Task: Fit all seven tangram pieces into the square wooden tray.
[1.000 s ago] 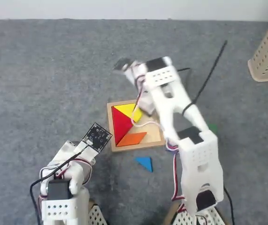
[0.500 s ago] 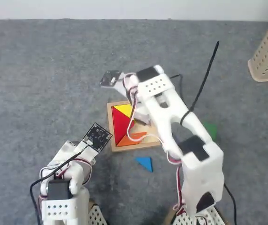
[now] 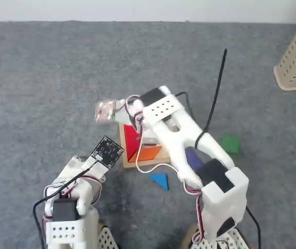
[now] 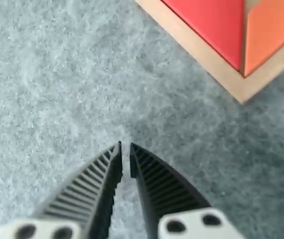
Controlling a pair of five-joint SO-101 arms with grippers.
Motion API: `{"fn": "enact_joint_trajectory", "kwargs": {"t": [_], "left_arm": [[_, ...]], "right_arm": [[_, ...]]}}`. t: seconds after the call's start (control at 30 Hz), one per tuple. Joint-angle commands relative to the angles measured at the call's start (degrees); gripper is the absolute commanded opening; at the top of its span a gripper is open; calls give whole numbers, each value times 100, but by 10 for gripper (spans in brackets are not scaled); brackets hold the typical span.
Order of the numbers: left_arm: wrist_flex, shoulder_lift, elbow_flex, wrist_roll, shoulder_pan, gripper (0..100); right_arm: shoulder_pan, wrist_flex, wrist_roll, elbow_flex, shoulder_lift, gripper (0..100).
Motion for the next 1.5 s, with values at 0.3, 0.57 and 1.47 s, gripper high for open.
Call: {"fn": "enact_joint_trajectory", "kwargs": {"t": [0.3,0.57,1.47], "left_arm": [[35,-97,-57,-9,9,24],[35,-97,-57,-9,9,24],[35,-97,-57,-9,0,24]], "right_arm": [[48,145,176,-79,-22,78],[48,154,176,-53,-40,140],[664,-1534,-2145,1108,-75,6]]}}
